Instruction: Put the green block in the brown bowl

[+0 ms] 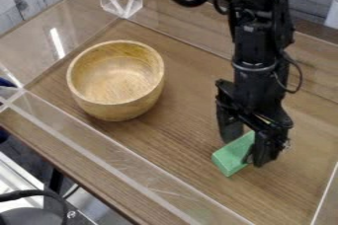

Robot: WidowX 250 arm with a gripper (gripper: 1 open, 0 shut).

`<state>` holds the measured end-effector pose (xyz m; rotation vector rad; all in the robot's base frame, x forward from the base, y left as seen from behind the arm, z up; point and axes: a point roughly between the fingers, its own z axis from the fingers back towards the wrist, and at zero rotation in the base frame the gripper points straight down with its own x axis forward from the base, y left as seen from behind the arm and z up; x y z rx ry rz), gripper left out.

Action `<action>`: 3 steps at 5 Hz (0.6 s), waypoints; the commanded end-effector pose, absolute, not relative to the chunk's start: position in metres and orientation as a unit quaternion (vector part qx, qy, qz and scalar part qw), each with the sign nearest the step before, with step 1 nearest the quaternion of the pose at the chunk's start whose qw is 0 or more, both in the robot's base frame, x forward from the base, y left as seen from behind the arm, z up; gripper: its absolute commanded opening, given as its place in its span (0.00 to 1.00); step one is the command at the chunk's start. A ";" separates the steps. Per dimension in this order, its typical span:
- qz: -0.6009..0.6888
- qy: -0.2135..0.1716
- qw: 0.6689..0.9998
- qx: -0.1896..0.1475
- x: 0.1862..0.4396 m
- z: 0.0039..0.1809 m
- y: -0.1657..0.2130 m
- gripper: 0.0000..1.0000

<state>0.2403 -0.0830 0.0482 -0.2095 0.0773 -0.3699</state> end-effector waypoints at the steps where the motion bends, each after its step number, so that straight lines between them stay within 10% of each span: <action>1: -0.200 0.024 0.974 -0.104 0.247 0.060 -0.094 1.00; 2: -0.198 0.025 0.975 -0.102 0.246 0.057 -0.095 0.00; 3: -0.196 0.024 0.975 -0.101 0.243 0.058 -0.096 0.00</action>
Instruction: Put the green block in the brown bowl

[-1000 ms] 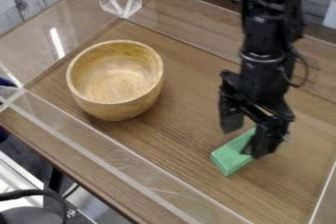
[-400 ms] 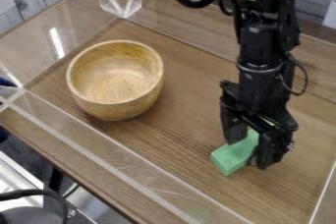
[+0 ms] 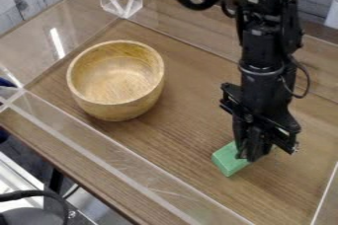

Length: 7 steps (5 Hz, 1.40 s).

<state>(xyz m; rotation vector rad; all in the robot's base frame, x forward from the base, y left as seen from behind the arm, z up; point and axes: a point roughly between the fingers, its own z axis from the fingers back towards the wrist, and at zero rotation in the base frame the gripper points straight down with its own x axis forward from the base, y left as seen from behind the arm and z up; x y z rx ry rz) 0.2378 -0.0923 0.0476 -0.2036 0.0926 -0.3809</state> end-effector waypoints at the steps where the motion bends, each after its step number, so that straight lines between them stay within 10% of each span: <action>1: -0.187 0.011 0.978 -0.095 0.240 0.076 -0.092 0.00; 3: -0.068 -0.033 0.994 -0.080 0.238 0.153 -0.069 0.00; 5: -0.103 0.021 0.993 -0.046 0.219 0.110 -0.070 0.00; 6: -0.113 0.013 0.992 -0.049 0.222 0.095 -0.070 1.00; 7: -0.108 -0.012 0.993 -0.051 0.228 0.112 -0.058 0.00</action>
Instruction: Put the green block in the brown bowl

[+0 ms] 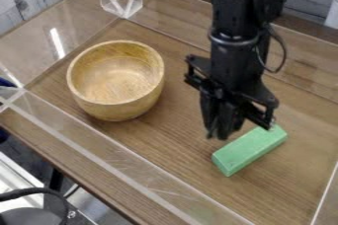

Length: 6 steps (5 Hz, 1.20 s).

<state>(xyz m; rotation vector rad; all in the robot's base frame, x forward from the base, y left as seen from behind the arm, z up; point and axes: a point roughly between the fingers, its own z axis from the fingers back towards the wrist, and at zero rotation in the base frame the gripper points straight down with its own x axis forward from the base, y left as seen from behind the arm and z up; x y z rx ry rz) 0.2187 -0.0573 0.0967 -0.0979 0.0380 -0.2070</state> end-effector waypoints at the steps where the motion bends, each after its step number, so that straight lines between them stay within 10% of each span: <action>1: -0.099 -0.038 0.994 -0.041 0.224 0.135 -0.055 0.00; 2: -0.112 -0.051 0.992 -0.036 0.215 0.128 -0.067 0.00; 3: -0.145 -0.057 0.987 -0.038 0.223 0.113 -0.075 1.00; 6: -0.212 -0.055 0.975 -0.025 0.239 0.075 -0.097 1.00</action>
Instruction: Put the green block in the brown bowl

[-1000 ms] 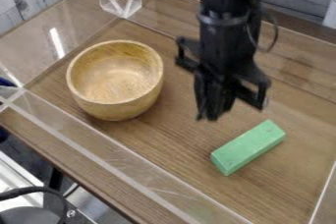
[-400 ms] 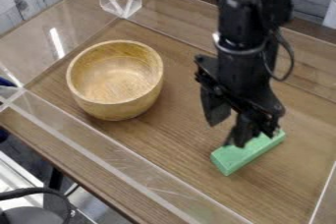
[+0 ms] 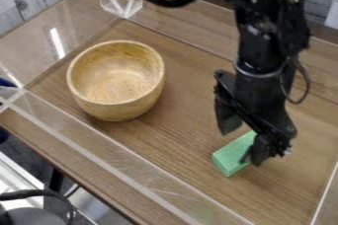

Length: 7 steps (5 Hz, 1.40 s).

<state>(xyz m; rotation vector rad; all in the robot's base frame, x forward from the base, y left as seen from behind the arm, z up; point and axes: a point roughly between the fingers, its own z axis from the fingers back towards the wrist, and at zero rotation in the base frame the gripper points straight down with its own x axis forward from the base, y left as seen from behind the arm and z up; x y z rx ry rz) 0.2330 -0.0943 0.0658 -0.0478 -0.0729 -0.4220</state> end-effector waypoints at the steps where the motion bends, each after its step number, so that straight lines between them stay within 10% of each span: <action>1: -0.219 -0.045 0.975 -0.013 0.244 0.070 -0.100 1.00; 2: -0.221 -0.036 0.975 -0.005 0.248 0.068 -0.101 0.00; 5: -0.172 -0.109 0.979 0.029 0.252 0.112 -0.104 0.00; 6: -0.168 -0.091 0.981 0.022 0.255 0.104 -0.107 1.00; 7: -0.167 -0.092 0.982 0.010 0.255 0.095 -0.109 1.00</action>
